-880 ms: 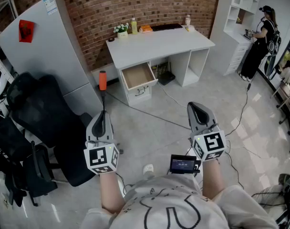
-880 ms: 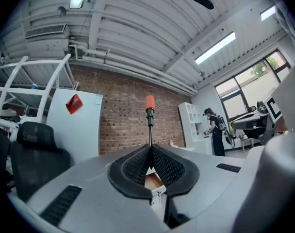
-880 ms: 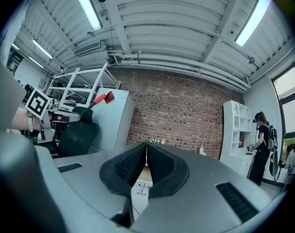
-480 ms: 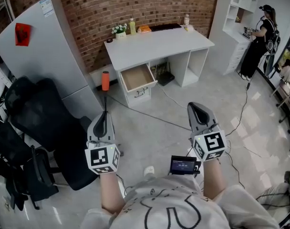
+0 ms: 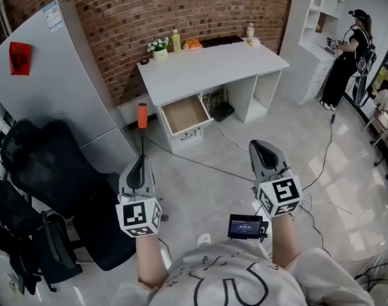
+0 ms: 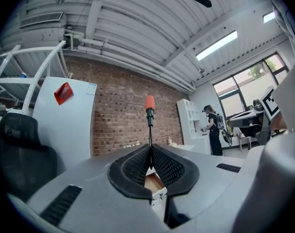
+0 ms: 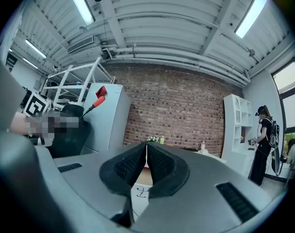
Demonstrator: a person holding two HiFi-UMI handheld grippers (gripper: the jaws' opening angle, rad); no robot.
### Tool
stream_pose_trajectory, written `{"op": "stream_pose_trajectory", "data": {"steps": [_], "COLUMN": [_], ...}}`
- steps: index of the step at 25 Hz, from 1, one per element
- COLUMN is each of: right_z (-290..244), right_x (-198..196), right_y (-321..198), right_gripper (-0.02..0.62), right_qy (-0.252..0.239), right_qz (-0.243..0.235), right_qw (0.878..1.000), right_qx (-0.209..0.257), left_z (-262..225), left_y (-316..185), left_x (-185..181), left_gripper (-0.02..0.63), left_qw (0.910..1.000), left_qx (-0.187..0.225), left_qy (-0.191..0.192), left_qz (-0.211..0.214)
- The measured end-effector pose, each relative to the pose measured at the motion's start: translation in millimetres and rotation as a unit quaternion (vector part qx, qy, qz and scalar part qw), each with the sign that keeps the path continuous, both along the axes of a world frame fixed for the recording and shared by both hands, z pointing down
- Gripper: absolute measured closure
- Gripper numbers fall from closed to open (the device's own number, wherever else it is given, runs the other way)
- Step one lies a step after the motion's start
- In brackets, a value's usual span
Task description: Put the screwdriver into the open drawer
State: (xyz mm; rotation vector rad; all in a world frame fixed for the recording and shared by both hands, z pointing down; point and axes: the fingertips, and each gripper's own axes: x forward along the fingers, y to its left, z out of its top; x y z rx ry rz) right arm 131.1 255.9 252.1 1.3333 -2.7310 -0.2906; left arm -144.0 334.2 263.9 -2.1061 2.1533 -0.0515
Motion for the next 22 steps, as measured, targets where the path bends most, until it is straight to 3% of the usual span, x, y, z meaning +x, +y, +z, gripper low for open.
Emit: {"op": "stream_pose_trajectory", "data": {"steps": [10,22], "right_z": [15.6,24.1], "right_x": [-33.2,-36.0], "right_y": [-40.7,-84.6], "right_gripper": [0.574,0.574], "right_qy": [0.005,-0.008], "right_qz": [0.009,0.010], "right_qw": [1.000,1.000], "right_qx": [-0.014,-0.028], "left_z": [15.1,23.1], "left_y": [-51.9,-93.6], "left_x": [-29.1,-37.8], "left_gripper": [0.586,0.586], "left_qw": [0.9998,0.9998], "left_qx": [-0.011,-0.018], "left_qy": [0.004,0.007], "left_qz": [0.015,0.011]}}
